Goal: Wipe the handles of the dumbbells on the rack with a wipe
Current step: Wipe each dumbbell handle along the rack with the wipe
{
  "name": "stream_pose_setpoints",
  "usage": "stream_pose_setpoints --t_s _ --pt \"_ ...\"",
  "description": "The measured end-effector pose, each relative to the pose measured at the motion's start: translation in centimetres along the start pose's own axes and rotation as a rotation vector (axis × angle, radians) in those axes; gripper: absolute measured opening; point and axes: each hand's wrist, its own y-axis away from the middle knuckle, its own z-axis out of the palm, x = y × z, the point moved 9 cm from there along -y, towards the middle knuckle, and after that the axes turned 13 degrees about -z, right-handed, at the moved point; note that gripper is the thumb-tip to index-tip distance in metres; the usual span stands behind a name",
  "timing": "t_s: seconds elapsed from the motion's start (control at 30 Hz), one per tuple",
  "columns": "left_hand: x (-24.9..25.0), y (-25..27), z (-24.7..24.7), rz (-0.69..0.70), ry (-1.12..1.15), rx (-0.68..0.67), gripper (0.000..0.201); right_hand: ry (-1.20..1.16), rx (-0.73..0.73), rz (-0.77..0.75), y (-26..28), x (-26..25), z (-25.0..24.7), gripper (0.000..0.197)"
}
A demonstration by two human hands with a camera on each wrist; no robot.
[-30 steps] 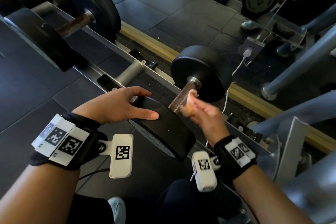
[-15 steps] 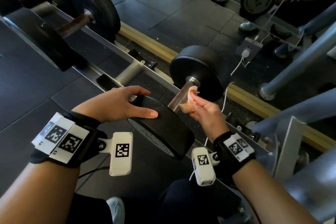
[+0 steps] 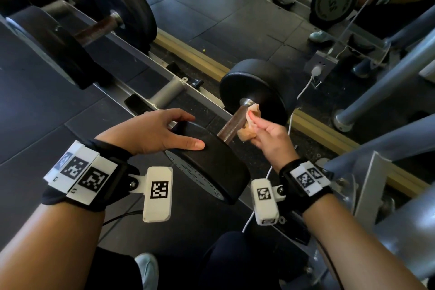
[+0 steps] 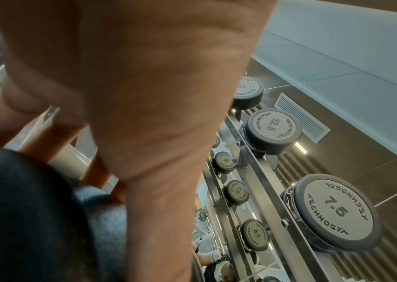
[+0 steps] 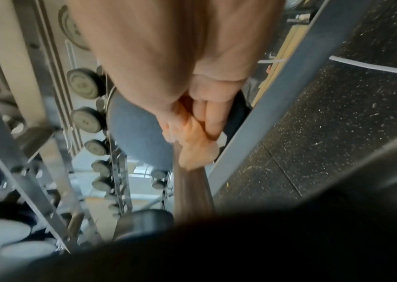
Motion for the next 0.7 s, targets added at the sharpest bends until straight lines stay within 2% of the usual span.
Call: stream_pose_setpoints --t_s 0.1,0.27,0.4,0.53,0.63,0.7 --pt "0.1 0.1 -0.1 0.001 -0.014 0.016 0.093 0.08 -0.054 0.01 1.3 0.8 1.4 0.035" --pt "0.3 0.2 -0.1 0.0 0.001 0.0 0.101 0.071 -0.324 0.101 4.0 1.2 3.5 0.025" --pt "0.4 0.3 -0.1 0.002 0.006 -0.001 0.101 0.116 -0.36 0.086 2.8 -0.5 2.1 0.031" --pt "0.3 0.5 0.0 0.0 0.006 0.002 0.096 0.268 -0.345 -0.119 0.7 -4.2 0.4 0.034" --pt "0.2 0.6 0.0 -0.003 -0.006 0.019 0.096 0.496 -0.302 -0.308 -0.9 -6.7 -0.4 0.033" --pt "0.2 0.6 0.0 -0.003 -0.006 0.03 0.094 0.633 -0.312 -0.383 -2.1 -7.5 0.0 0.034"
